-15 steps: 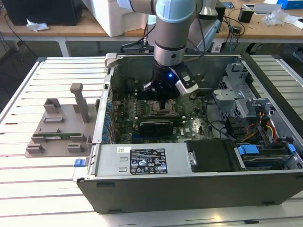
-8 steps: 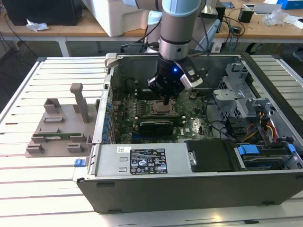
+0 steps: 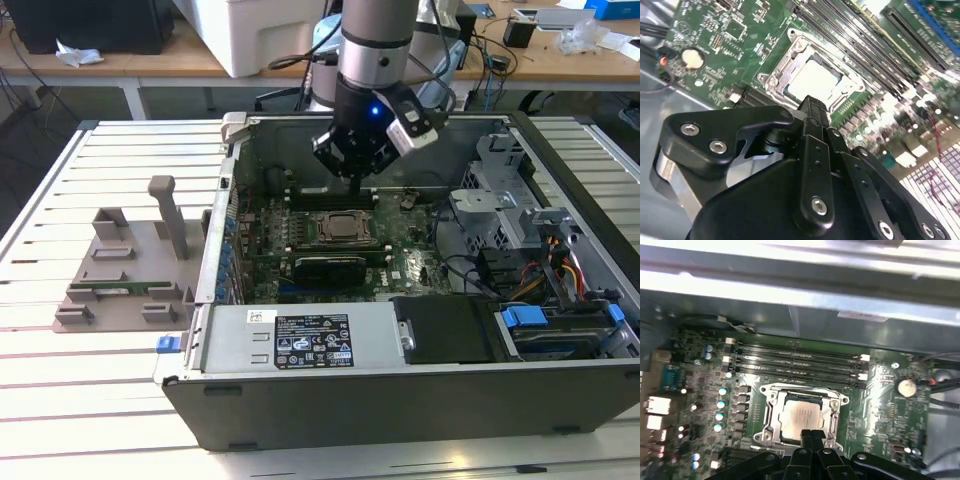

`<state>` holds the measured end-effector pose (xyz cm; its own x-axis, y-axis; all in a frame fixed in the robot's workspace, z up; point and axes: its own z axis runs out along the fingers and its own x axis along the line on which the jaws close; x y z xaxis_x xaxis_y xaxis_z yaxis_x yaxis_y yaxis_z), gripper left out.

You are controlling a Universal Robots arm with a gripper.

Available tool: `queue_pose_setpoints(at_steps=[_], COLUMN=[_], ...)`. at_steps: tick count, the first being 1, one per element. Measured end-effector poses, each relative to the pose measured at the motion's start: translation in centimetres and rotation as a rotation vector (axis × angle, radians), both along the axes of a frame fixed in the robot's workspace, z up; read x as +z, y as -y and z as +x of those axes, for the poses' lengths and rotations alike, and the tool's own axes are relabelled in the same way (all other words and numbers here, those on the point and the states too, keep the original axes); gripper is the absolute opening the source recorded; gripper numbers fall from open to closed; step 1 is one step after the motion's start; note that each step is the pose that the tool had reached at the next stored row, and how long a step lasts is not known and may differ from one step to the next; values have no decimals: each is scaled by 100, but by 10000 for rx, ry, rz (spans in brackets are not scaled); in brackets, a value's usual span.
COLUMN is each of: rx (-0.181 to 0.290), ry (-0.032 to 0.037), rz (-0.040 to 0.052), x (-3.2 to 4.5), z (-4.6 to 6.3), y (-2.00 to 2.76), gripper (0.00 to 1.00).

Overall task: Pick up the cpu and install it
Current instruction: 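Install the second cpu locking lever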

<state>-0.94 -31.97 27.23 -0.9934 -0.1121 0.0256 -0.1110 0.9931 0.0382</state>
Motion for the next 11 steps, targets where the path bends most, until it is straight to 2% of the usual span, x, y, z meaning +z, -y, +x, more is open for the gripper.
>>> queue_pose_setpoints(at_steps=[2,11], rx=[-1,-1], ry=[-1,0], rz=[-1,0], x=[63,68], z=[0,0], y=[-1,-1], gripper=[11,11])
